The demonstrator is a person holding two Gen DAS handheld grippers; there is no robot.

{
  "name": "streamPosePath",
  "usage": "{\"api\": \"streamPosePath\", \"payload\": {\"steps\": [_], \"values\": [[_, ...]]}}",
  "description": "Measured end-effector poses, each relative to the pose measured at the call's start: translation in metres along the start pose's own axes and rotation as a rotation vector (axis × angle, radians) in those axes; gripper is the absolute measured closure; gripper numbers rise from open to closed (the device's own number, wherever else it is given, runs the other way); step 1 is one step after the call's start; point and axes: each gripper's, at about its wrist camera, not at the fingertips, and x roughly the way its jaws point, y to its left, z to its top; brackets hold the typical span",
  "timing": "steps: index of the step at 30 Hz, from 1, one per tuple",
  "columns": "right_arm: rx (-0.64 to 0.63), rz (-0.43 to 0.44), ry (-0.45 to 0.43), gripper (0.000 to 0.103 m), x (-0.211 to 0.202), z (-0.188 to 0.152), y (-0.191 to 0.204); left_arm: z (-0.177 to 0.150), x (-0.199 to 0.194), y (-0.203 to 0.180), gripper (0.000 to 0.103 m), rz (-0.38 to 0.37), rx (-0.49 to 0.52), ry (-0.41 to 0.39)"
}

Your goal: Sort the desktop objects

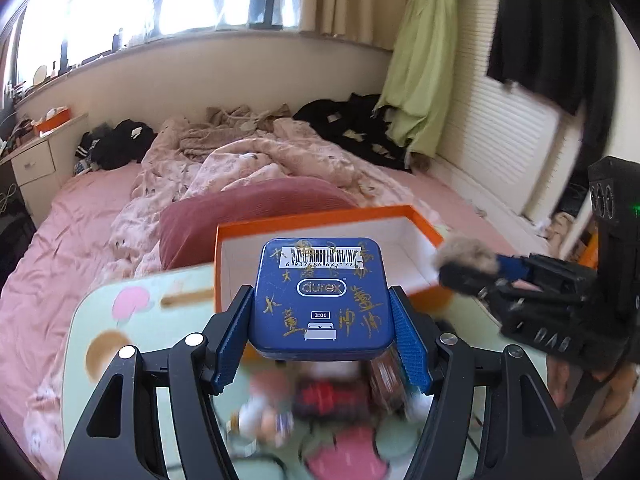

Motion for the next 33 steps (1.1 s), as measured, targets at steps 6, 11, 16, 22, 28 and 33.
{"api": "streamPosePath", "payload": {"steps": [6,11,16,22,28,33], "values": [[0.037,-0.039,0.091,0.051,0.043,0.006,-0.006,0.009,0.055,0.017,0.037,0.017,-0.117,0.097],[0.063,-0.008,-0.013,0.037,0.001,-0.007,-0.009,-0.004,0.017,0.019,0.034,0.006,-0.110,0.011],[0.034,0.081,-0.066,0.024,-0.049,-0.050,-0.001,-0.038,-0.020,0.016,0.022,0.002,-0.088,0.009],[-0.066,0.051,0.008,0.024,-0.063,-0.125,0.024,-0.107,-0.028,0.001,0.022,0.022,0.018,0.145],[-0.110,-0.017,0.056,0.012,-0.051,-0.151,0.027,-0.133,-0.009,0.000,0.008,0.031,0.037,0.233],[-0.167,-0.061,0.057,0.000,-0.044,-0.156,0.031,-0.139,-0.006,-0.003,0.000,0.022,0.052,0.243]]}}
